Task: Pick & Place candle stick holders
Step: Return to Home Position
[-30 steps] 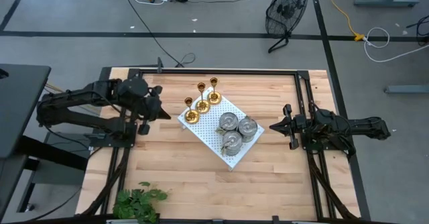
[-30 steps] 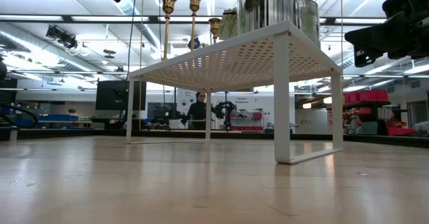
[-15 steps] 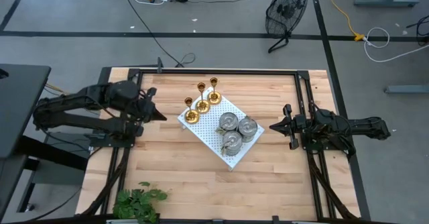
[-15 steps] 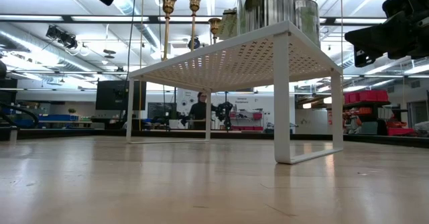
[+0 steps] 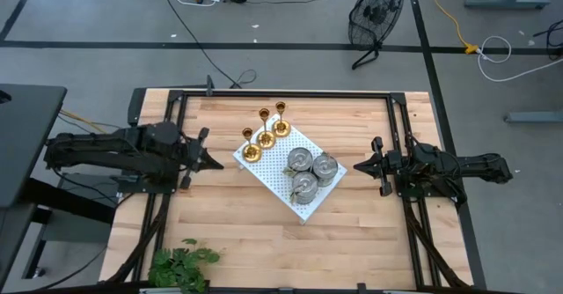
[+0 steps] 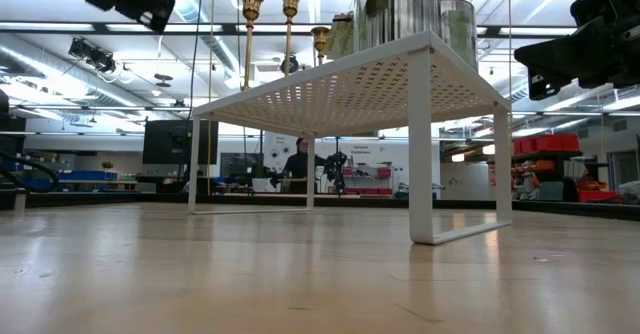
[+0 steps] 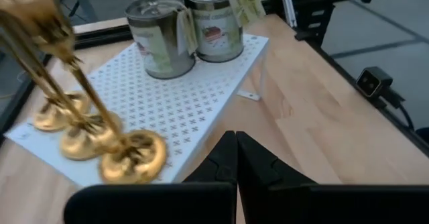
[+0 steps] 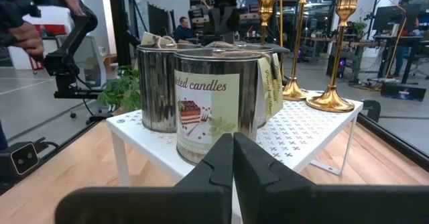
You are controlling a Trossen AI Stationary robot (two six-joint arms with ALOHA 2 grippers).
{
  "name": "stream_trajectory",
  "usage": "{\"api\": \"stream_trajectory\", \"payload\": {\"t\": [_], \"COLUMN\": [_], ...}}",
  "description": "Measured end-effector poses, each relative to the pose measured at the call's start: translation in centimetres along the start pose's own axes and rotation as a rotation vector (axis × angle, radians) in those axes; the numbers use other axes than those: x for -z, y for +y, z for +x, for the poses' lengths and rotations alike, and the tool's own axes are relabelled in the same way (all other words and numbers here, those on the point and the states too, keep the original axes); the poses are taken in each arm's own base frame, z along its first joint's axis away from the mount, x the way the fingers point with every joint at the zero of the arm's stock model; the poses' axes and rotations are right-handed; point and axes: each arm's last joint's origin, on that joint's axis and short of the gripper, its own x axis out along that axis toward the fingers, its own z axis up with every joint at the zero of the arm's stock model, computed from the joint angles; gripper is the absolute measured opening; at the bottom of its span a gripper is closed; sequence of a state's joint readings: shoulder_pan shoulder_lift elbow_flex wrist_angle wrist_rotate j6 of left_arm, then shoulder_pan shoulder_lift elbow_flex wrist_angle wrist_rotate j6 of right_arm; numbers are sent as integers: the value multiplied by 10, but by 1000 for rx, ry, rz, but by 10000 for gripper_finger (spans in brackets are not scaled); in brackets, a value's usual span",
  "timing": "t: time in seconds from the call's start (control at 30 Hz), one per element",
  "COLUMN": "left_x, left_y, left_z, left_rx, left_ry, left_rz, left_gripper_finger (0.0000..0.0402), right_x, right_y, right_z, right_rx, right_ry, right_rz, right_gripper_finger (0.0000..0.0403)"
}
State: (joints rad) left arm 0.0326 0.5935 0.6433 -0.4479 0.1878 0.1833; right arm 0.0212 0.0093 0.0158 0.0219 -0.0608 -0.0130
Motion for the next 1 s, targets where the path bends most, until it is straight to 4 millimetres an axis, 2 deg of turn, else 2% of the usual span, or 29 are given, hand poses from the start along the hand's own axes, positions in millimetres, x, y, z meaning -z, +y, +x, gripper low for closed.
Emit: {"api": "stream_trajectory", "payload": {"t": [0.17, 0.53, 0.73, 1.0], "left_x": [16, 35, 43, 57], "left_y": [-7, -15, -14, -16], "left_z": [10, 17, 18, 17], "left_rx": [13, 0, -78, -93], "left_ry": [-32, -120, -205, -269], "left_rz": [-25, -2, -7, -32], "left_gripper_finger": [0, 0, 0, 0], "right_x": [0, 0, 0, 0], "right_y": [0, 0, 0, 0], "right_z": [0, 0, 0, 0], "right_rx": [0, 0, 0, 0], "right_ry": [0, 0, 0, 0], "right_rz": [0, 0, 0, 0], "right_gripper_finger": [16, 16, 16, 16]}}
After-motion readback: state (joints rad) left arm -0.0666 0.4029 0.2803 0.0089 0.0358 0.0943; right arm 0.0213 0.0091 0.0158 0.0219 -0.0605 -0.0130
